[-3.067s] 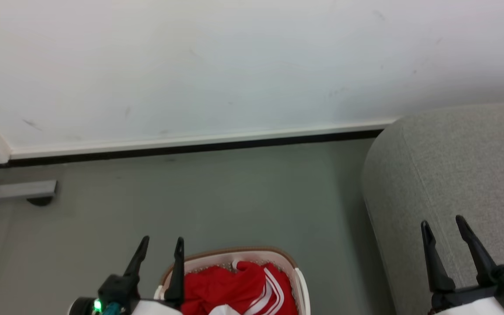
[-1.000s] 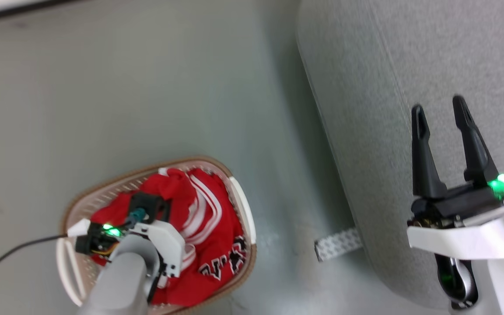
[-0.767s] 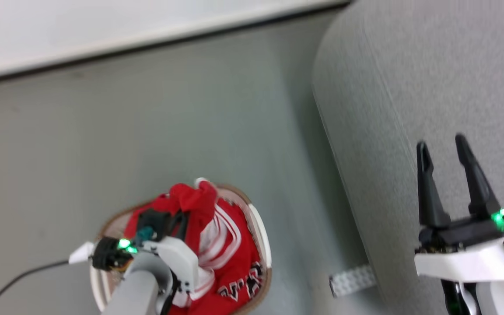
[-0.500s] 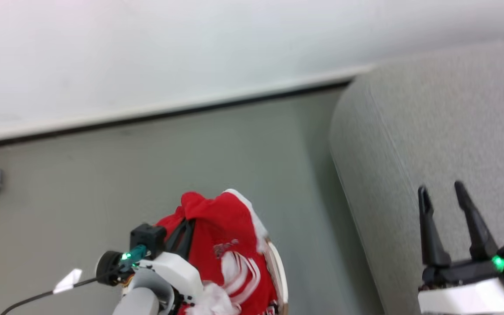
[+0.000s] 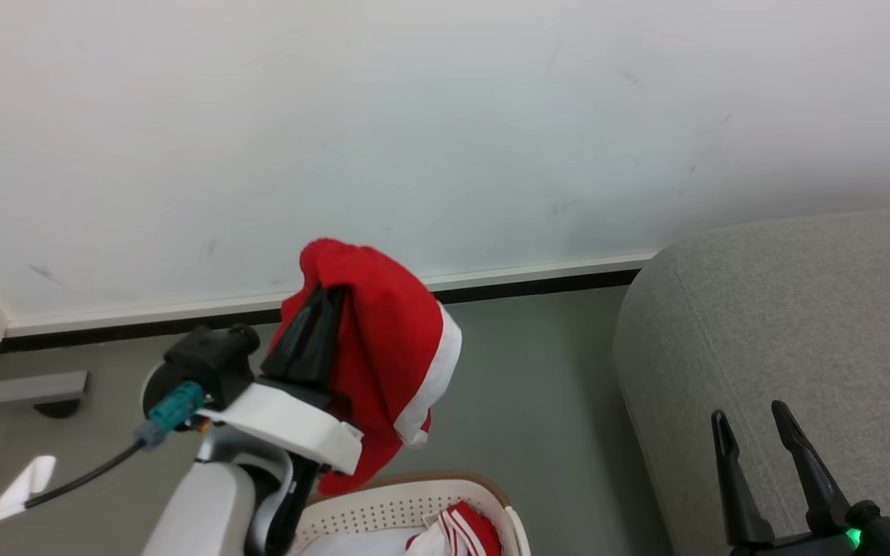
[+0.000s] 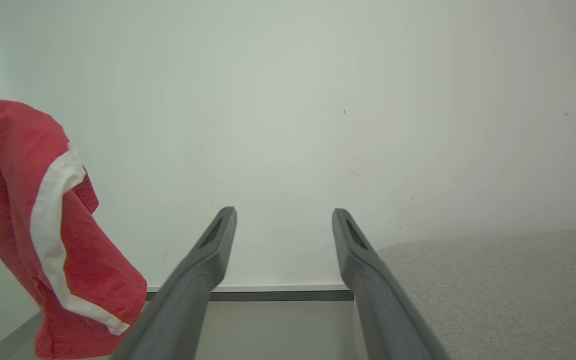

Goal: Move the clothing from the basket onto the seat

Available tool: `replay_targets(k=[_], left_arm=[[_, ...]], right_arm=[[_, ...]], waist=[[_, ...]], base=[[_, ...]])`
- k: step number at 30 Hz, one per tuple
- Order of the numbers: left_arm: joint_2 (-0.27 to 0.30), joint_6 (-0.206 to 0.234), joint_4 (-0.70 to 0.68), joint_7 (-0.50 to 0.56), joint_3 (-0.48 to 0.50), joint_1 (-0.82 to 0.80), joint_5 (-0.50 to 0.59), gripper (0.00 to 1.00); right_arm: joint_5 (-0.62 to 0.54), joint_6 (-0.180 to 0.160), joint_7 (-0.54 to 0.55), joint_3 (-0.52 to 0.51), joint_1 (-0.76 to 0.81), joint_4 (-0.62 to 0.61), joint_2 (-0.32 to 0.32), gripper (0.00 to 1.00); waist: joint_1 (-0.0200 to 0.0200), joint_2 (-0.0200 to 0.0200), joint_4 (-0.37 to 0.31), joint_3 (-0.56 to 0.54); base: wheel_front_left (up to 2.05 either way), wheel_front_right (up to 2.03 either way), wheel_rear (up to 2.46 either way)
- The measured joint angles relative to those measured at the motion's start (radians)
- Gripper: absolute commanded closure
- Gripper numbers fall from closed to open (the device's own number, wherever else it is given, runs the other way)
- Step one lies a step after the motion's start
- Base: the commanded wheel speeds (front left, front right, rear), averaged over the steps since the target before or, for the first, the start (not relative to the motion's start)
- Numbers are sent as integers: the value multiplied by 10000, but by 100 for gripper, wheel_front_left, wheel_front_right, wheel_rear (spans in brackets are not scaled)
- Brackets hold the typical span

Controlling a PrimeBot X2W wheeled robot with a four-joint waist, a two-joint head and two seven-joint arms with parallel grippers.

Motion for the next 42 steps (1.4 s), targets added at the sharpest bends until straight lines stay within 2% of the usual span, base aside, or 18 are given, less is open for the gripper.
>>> replay_targets(k=[5, 9, 19, 29, 34, 42], left_arm=[[90, 73, -1513, 635, 180, -75, -311, 100], [151, 73, -2165, 968, 199, -301, -424, 100], [217, 176, -2798, 1388, 23, -149, -464, 100], [150, 238, -2984, 1501, -420, 120, -470, 100], [36, 268, -2913, 1423, -725, 119, -454, 100], [-173, 267, -2598, 1264, -1294, -18, -460, 100]], right_arm=[[-19, 0, 0, 115, 37, -25, 13, 0], [-6, 0, 0, 343, 45, -54, -136, 0], [184, 0, 0, 1292, 210, -675, -832, 0], [690, 0, 0, 3214, -150, -920, -1513, 0], [905, 0, 0, 4190, -1047, -458, -1684, 0], [1239, 2, 2, 5264, -2583, 976, -1179, 0]], waist=[[1, 0, -65, -169], [2, 0, -116, -307], [2, 1, -280, -629], [3, 1, -325, -492], [4, 1, -251, -429], [4, 1, -2, -370]], base=[[0, 0, 0], [0, 0, 0], [0, 0, 0], [0, 0, 0], [0, 0, 0], [0, 0, 0]])
